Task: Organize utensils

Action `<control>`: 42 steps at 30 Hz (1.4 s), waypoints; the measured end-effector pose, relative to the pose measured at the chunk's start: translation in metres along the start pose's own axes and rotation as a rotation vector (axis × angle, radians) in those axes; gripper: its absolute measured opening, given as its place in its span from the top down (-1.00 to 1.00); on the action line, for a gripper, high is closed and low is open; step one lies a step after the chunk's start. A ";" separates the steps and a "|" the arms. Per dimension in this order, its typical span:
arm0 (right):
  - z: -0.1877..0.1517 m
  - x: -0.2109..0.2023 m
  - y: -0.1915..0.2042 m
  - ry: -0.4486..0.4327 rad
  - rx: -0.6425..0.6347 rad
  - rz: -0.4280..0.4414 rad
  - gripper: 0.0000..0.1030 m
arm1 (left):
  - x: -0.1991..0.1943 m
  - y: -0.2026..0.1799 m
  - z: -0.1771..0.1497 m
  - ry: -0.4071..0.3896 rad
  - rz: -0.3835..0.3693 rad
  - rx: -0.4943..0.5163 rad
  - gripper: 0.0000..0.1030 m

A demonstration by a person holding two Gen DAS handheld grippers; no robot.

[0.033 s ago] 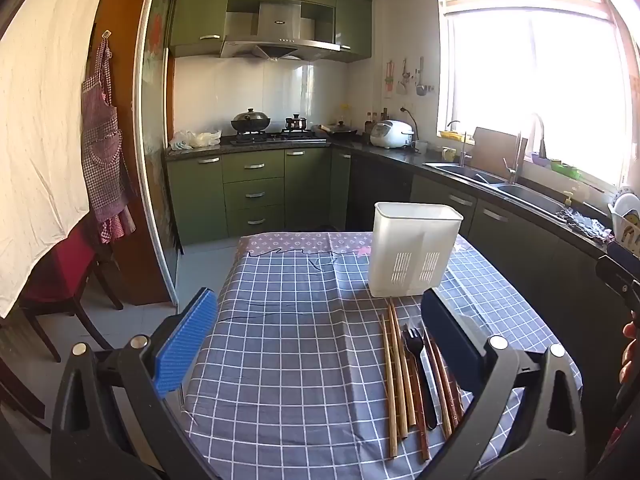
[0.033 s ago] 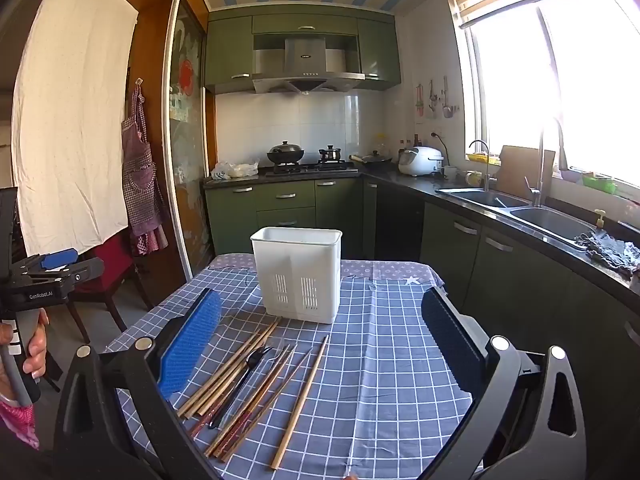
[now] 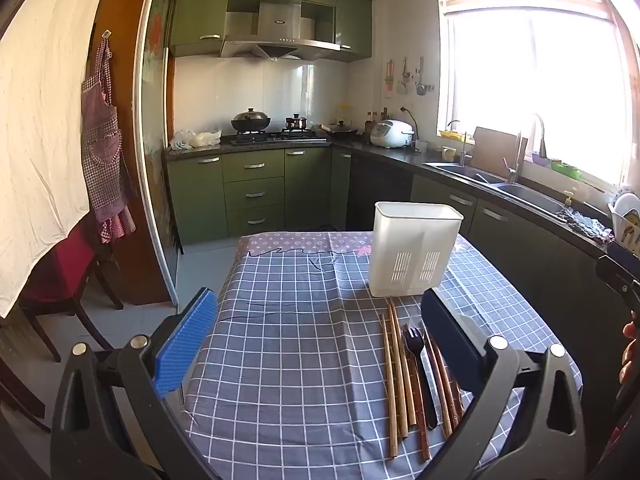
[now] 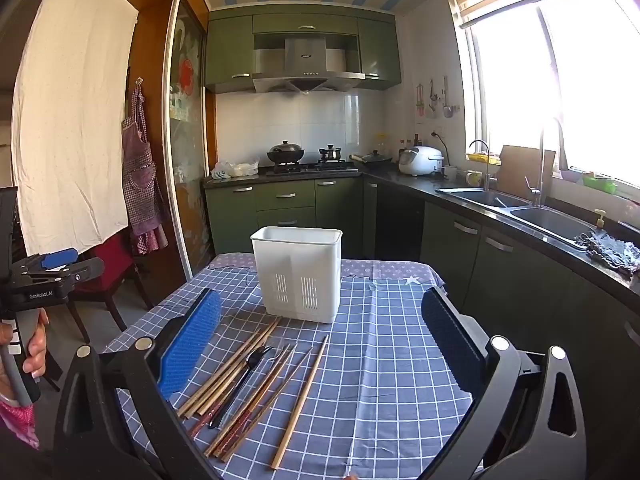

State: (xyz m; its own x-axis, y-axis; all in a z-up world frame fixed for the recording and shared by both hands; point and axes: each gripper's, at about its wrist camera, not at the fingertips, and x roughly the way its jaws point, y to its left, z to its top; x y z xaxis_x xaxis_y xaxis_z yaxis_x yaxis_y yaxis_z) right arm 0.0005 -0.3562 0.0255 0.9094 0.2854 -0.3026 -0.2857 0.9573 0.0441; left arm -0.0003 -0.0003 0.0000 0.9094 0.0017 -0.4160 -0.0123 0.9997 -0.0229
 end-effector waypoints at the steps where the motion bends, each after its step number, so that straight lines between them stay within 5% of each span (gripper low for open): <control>1: 0.000 0.000 0.000 0.002 -0.003 -0.001 -0.92 | 0.000 0.000 0.000 0.000 -0.001 -0.001 -0.89; 42: -0.008 0.018 0.003 0.041 -0.005 0.016 -0.92 | 0.013 -0.001 -0.013 0.057 -0.015 -0.014 -0.89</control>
State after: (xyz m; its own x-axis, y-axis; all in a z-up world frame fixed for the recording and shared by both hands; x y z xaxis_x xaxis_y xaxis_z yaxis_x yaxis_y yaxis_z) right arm 0.0139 -0.3481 0.0129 0.8916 0.2985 -0.3406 -0.3019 0.9523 0.0444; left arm 0.0066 -0.0015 -0.0173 0.8844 -0.0150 -0.4664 -0.0051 0.9991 -0.0418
